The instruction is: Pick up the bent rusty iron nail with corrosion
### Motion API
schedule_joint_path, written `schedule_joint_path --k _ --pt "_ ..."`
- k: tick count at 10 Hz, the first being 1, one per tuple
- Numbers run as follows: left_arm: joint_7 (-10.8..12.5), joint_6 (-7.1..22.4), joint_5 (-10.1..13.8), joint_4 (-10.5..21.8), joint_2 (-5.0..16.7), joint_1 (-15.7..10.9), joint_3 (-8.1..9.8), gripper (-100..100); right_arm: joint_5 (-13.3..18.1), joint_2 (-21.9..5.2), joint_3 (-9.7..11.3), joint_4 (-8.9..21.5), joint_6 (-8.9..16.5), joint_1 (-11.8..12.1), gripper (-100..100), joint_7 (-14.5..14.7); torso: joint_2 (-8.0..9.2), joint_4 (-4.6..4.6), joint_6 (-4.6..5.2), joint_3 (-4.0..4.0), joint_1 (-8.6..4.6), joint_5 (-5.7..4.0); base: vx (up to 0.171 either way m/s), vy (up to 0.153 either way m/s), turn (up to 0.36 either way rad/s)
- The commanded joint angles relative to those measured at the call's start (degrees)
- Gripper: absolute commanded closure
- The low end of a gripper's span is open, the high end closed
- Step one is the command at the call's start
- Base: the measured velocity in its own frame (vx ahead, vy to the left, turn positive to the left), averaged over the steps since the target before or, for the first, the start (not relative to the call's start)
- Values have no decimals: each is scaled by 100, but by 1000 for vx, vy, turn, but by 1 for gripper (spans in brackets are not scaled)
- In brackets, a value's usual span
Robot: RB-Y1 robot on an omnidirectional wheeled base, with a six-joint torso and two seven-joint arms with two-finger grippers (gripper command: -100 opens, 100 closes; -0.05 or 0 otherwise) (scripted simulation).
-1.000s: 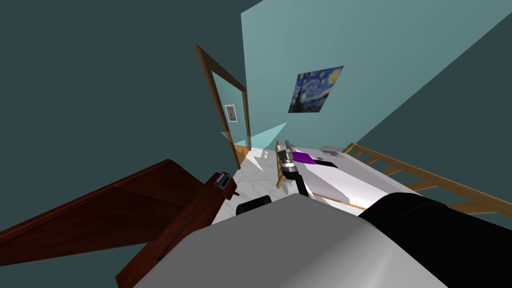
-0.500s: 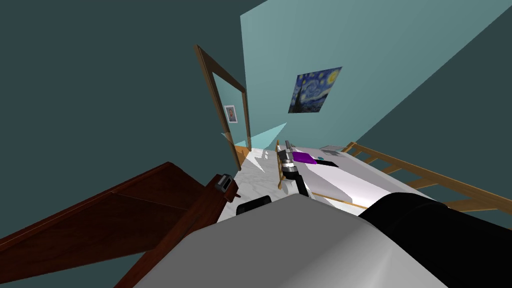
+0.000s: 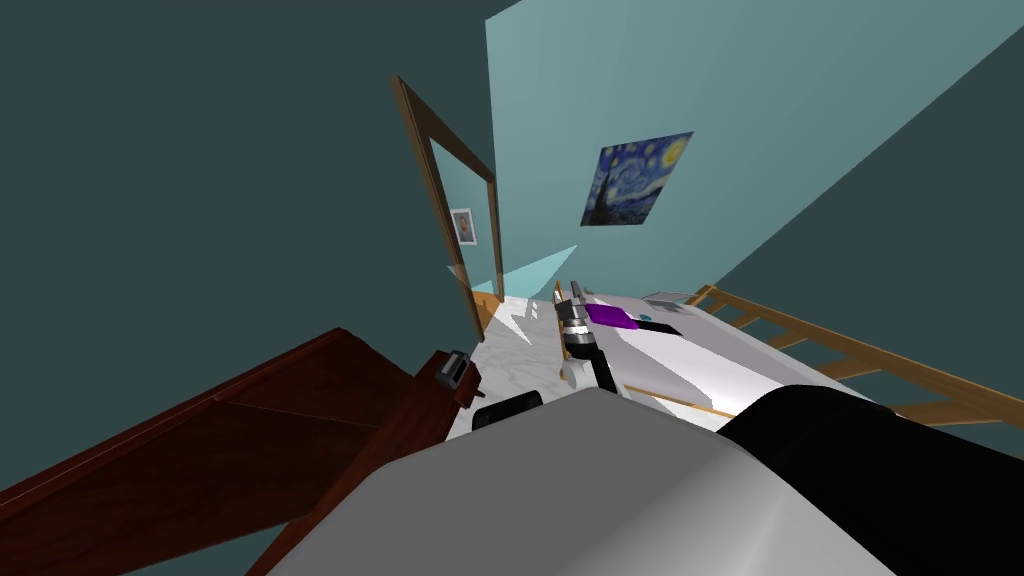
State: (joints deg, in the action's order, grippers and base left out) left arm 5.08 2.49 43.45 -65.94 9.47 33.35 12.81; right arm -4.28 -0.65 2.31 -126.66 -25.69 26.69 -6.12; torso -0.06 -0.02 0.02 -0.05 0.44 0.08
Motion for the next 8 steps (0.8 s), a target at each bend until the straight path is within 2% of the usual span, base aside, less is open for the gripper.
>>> schedule_joint_path --k 1,3,4,5,8 --pt "13 -91 -76 158 -34 -125 -12 -100 0 0 0 0 0 0 0 0 0 0 0 0 0 0 5 45 29" --pt "28 -218 -220 416 -109 -345 -13 -100 0 0 0 0 0 0 0 0 5 1 0 3 1 1 2 41 38" --pt "27 -162 -174 327 -76 -274 -12 -100 0 0 0 0 0 0 0 0 4 1 0 3 2 0 5 20 1" --pt "31 -178 -179 341 -77 -283 -16 100 0 0 0 0 0 0 0 0 5 1 0 3 -5 -1 0 0 0" --pt "30 -177 -178 340 -77 -282 -15 100 0 0 1 0 0 0 0 0 8 1 0 4 -13 -3 0 0 0"
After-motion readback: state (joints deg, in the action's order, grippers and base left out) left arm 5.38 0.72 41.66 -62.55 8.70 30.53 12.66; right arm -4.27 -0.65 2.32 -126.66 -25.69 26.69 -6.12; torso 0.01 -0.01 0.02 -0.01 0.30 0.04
